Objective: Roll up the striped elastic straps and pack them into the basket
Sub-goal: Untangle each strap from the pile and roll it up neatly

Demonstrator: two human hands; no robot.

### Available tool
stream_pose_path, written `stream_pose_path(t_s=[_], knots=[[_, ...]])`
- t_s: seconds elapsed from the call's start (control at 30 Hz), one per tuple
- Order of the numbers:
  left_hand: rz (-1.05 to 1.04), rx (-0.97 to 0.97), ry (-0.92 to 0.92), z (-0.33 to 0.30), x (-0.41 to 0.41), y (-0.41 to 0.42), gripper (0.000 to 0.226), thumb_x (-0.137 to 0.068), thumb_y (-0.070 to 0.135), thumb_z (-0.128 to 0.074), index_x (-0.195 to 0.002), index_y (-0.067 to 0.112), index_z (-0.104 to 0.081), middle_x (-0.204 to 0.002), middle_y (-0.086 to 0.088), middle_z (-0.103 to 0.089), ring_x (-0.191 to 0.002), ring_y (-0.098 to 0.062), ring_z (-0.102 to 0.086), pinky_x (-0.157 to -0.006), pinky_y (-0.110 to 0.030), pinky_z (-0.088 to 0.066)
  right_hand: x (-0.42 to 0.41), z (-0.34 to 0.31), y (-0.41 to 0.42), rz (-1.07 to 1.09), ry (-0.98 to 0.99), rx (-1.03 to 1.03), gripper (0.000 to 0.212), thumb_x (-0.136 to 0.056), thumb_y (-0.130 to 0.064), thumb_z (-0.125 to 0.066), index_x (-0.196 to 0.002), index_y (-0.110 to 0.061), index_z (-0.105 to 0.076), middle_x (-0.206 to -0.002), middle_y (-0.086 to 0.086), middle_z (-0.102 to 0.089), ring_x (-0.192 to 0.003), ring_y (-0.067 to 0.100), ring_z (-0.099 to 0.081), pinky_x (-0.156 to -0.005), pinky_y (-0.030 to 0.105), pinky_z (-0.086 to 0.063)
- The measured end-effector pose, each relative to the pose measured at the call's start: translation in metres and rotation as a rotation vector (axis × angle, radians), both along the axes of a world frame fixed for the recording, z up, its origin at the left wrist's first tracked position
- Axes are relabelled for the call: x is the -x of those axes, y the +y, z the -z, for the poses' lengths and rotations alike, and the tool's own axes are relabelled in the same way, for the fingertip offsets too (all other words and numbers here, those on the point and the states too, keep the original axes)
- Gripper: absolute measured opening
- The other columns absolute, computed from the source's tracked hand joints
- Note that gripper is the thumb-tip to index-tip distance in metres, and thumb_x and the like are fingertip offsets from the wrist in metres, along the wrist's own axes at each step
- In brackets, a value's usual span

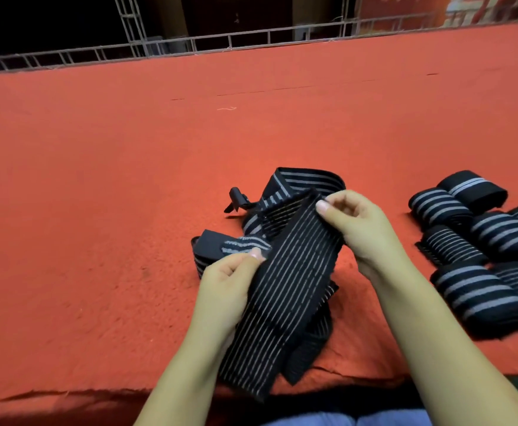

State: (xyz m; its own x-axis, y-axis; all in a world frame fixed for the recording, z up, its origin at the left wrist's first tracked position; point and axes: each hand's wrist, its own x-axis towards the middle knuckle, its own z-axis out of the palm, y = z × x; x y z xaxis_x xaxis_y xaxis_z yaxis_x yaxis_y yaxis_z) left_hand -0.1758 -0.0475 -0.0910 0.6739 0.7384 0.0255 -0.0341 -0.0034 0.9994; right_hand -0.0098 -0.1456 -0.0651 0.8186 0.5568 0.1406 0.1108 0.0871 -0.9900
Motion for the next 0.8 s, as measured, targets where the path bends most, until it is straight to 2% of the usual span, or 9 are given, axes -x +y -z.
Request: stream_pose_path(t_s=[0.1,0.2,0.3,0.4,0.47,0.57,0.67,0.73,0.8], knots=[[-0.129,0.133,-0.020,-0.004,-0.003,0.006,0.038,-0.096,0.021,-0.056,-0.062,0.012,-0.070,-0.058,0.000,-0.061,-0.050,-0.008,-0.048,-0.047,-0.020,-0.037,-0.010,-0.013,-0.011,0.036,0.146,-0.153,0.019,-0.097,-0.011,-0.052,-0.079,-0.016,-0.053,-0.068,0.002,-0.057,-0.052,0.008,-0.052,-0.047,0.023,-0.040],[-0.023,0.252,-0.019,-0.013,-0.007,0.007,0.034,-0.098,0.024,-0.052,-0.072,0.010,-0.069,-0.063,-0.005,-0.068,-0.052,-0.011,-0.060,-0.046,-0.019,-0.047,-0.005,-0.028,-0.020,-0.028,0.162,-0.249,0.018,-0.098,-0.013,-0.050,-0.080,-0.017,-0.053,-0.068,-0.001,-0.060,-0.054,0.008,-0.054,-0.047,0.021,-0.042],[0.066,0.294,-0.016,-0.020,-0.013,0.004,0.035,-0.096,0.034,-0.051,-0.084,0.006,-0.069,-0.068,-0.007,-0.071,-0.058,-0.013,-0.065,-0.052,-0.023,-0.053,0.013,-0.031,-0.025,-0.158,0.041,-0.257,0.014,-0.088,-0.018,-0.060,-0.077,-0.025,-0.059,-0.071,0.004,-0.056,-0.063,0.012,-0.051,-0.056,0.022,-0.040],[0.105,0.302,-0.048,-0.023,-0.014,0.002,0.051,-0.083,0.050,-0.050,-0.096,0.004,-0.068,-0.078,-0.008,-0.073,-0.065,-0.016,-0.067,-0.052,-0.026,-0.054,0.036,-0.024,-0.034,-0.311,-0.059,-0.232,0.005,-0.082,-0.019,-0.057,-0.079,-0.023,-0.057,-0.063,-0.011,-0.055,-0.061,0.003,-0.049,-0.058,0.016,-0.038],[0.176,0.300,-0.074,-0.026,-0.011,-0.001,0.056,-0.076,0.055,-0.049,-0.097,0.008,-0.071,-0.085,-0.008,-0.074,-0.067,-0.014,-0.069,-0.050,-0.025,-0.053,0.046,-0.012,-0.039,-0.380,-0.161,-0.141,0.007,-0.081,-0.018,-0.061,-0.082,-0.019,-0.055,-0.078,-0.015,-0.066,-0.074,0.000,-0.061,-0.068,0.014,-0.045],[0.182,0.144,-0.061,-0.025,-0.008,-0.009,0.043,-0.077,0.053,-0.054,-0.086,0.017,-0.075,-0.085,-0.003,-0.073,-0.073,-0.015,-0.066,-0.058,-0.027,-0.051,0.055,0.008,-0.040,-0.422,-0.321,0.098,0.016,-0.073,-0.038,-0.071,-0.080,-0.028,-0.060,-0.115,-0.014,-0.068,-0.111,-0.002,-0.060,-0.096,0.020,-0.043],[0.066,-0.101,-0.037,-0.014,-0.009,-0.010,0.018,-0.089,0.032,-0.068,-0.093,0.015,-0.074,-0.091,-0.004,-0.075,-0.086,-0.020,-0.067,-0.078,-0.044,-0.052,0.061,0.013,-0.038,-0.337,-0.142,-0.010,0.024,-0.067,-0.049,-0.068,-0.080,-0.029,-0.062,-0.110,-0.003,-0.072,-0.108,0.011,-0.065,-0.096,0.027,-0.048],[0.027,-0.223,-0.030,-0.011,-0.008,-0.014,0.015,-0.095,0.015,-0.061,-0.100,0.020,-0.073,-0.097,0.005,-0.076,-0.097,-0.013,-0.069,-0.088,-0.036,-0.053,0.062,0.014,-0.035,-0.207,-0.037,-0.080,0.028,-0.067,-0.053,-0.068,-0.082,-0.030,-0.063,-0.105,0.010,-0.071,-0.101,0.028,-0.067,-0.093,0.039,-0.051],[0.000,-0.383,-0.008,-0.010,-0.007,-0.022,0.022,-0.095,0.011,-0.059,-0.101,0.028,-0.072,-0.099,0.015,-0.074,-0.098,0.001,-0.066,-0.087,-0.019,-0.049,0.064,0.013,-0.031,-0.133,0.007,-0.105,0.032,-0.076,-0.054,-0.072,-0.091,-0.028,-0.062,-0.104,0.012,-0.070,-0.096,0.028,-0.069,-0.092,0.038,-0.053]])
